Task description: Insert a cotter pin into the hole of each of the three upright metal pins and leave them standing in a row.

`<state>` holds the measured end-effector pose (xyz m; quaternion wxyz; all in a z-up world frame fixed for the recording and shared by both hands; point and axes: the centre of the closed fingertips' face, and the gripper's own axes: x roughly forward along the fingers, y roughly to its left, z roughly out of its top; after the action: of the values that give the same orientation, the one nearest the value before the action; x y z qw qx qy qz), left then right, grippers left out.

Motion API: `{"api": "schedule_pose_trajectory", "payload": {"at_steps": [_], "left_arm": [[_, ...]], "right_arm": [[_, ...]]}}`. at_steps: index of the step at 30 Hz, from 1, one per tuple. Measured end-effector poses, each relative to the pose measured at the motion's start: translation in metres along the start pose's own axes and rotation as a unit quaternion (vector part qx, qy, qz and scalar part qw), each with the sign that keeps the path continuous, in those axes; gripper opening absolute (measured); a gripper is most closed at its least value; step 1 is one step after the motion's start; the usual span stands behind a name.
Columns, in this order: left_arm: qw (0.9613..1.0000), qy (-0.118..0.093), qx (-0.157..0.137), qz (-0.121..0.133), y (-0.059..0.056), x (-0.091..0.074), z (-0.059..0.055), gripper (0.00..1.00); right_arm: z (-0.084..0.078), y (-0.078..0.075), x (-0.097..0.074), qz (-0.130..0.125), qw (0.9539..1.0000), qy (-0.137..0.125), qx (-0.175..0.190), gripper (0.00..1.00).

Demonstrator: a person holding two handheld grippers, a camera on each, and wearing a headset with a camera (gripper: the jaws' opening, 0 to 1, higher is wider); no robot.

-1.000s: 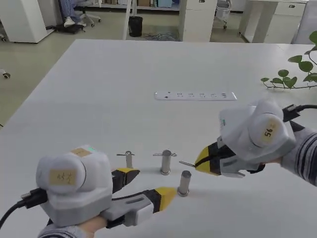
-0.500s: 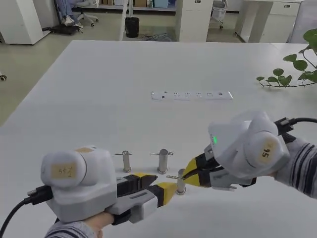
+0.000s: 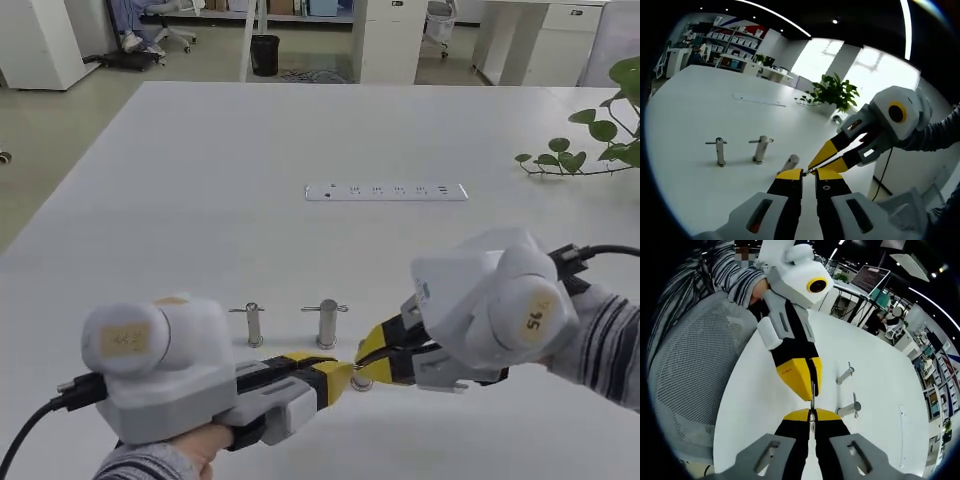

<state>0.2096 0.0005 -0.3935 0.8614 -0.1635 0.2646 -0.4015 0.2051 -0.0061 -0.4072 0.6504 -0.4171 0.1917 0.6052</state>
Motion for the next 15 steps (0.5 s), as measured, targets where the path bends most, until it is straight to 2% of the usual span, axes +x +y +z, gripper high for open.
{"api": "schedule_pose_trajectory", "payload": {"at_steps": [6,10,13,14,15], "left_arm": [[1.0000,0.003,-0.007,-0.001,0.0012,-0.0002,-0.0017,0.00],[0.9999,0.001,-0.015,-0.005,-0.0008,-0.0003,-0.0011,0.00],[0.9999,-0.001,0.004,-0.011,-0.0035,-0.0003,-0.0007,0.00],[0.9997,-0.004,0.021,-0.011,-0.0036,-0.0005,0.0006,0.00],[0.9997,-0.003,0.022,-0.014,-0.0046,-0.0006,0.0004,0.00]], "right_arm": [[0.0024,0.0008,0.0000,-0.002,1.0000,-0.003,-0.002,0.00],[0.0023,0.0004,-0.0003,-0.003,1.0000,-0.002,-0.003,0.00],[0.0023,-0.0006,-0.0007,-0.006,1.0000,-0.002,-0.001,0.00],[0.0026,-0.0009,-0.0011,-0.007,1.0000,-0.004,0.000,0.00],[0.0028,-0.0004,-0.0013,-0.006,1.0000,-0.004,-0.001,0.00]]}}
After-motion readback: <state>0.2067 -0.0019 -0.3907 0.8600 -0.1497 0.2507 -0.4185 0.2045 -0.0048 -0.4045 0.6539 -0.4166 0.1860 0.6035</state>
